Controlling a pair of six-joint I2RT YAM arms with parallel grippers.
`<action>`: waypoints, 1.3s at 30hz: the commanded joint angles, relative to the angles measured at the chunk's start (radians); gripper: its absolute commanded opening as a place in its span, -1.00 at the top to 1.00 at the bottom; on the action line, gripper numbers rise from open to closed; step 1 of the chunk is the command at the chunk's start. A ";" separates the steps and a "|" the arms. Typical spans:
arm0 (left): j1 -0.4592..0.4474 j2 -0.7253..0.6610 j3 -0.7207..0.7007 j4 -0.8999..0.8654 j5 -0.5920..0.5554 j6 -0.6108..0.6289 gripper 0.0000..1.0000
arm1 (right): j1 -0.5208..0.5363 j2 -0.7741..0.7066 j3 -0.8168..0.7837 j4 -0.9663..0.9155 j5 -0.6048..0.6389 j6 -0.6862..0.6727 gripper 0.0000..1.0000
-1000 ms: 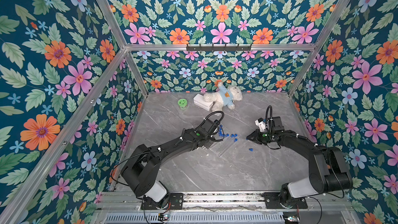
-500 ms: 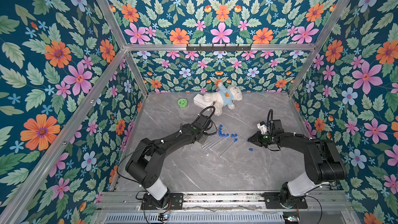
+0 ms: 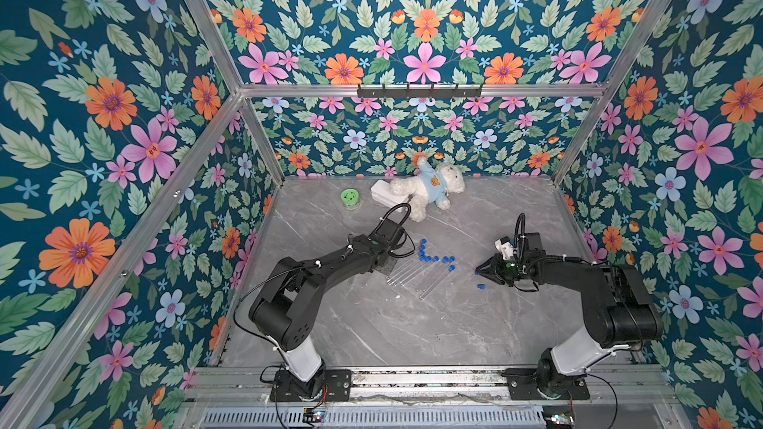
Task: Remove stoppers from test tubes
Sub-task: Place the stopper at the center of the board, then place the test tube at the center of the board.
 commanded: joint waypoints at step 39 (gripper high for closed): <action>0.063 0.123 0.001 0.033 -0.061 -0.106 0.72 | 0.154 -0.449 -0.058 -0.009 0.216 -0.120 -0.84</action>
